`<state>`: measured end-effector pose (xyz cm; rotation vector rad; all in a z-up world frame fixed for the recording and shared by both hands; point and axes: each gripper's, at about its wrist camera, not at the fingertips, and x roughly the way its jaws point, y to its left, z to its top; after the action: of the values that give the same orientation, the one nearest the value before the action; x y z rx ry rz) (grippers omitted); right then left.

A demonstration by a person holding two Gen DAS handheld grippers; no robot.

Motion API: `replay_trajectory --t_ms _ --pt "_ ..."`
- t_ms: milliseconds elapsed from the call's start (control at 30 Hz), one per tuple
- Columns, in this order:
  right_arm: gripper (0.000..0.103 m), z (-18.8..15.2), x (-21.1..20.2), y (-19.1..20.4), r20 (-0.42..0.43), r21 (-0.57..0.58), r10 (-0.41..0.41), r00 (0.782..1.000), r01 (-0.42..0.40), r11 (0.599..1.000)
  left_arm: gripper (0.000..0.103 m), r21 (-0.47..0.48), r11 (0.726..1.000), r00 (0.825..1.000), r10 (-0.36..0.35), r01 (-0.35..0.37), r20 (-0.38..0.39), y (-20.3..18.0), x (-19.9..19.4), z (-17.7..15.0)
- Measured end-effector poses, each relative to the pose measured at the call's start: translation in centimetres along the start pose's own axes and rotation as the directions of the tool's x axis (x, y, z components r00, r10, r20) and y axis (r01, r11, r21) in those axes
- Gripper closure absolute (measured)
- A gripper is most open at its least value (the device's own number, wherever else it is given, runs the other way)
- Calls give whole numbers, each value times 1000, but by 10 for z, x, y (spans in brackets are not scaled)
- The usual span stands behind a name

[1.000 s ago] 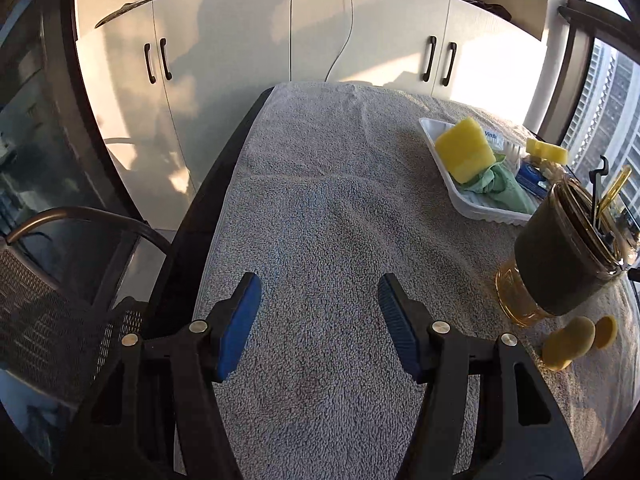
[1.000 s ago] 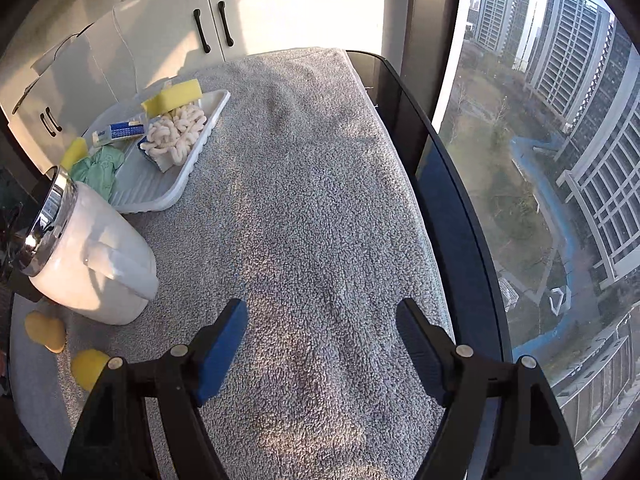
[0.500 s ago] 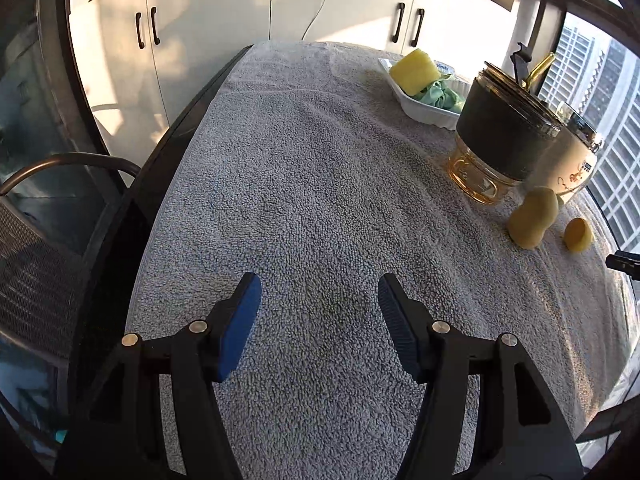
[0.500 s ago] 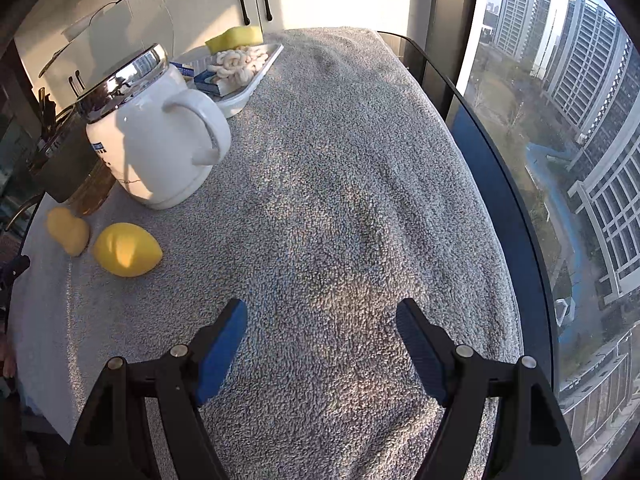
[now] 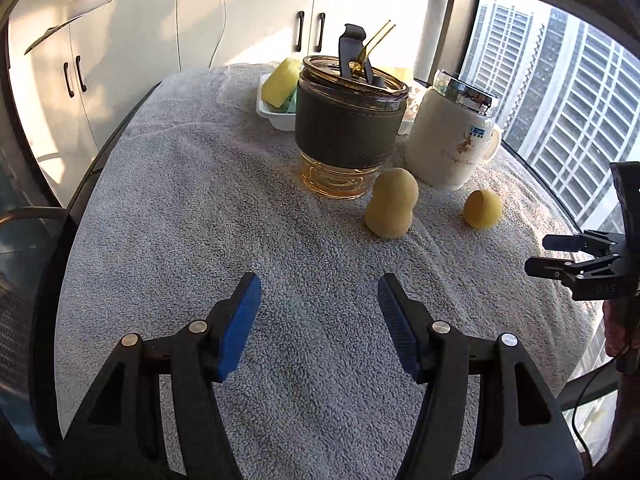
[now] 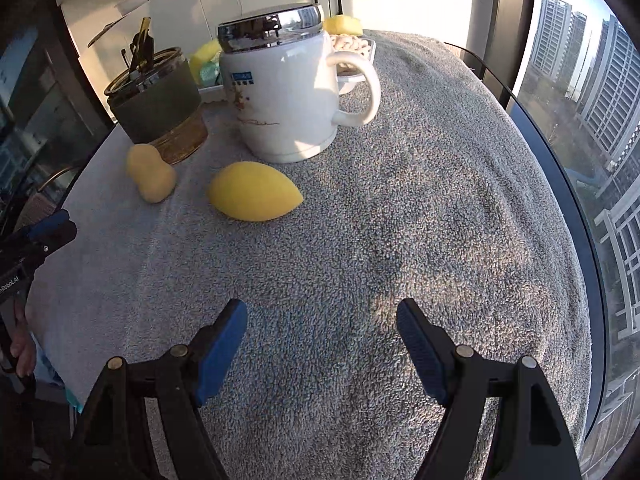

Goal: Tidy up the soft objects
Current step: 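Move both open tools toward the yellow egg-shaped makeup sponges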

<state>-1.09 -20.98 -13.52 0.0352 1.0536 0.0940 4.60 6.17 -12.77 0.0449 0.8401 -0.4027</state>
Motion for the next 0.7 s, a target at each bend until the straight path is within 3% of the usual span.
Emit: replay_trajectory --t_ms 167,300,700 --pt "24 14 8 18 22 -27 13 1000 -12 1000 44 36 999 999 -39 39 8 -35 18 15" --pt "24 28 15 28 33 -46 18 999 -16 999 44 79 997 1000 10 -12 19 -52 32 31" --pt "24 51 46 33 17 -46 25 1000 -24 999 44 7 999 997 -43 43 -68 -53 67 54"
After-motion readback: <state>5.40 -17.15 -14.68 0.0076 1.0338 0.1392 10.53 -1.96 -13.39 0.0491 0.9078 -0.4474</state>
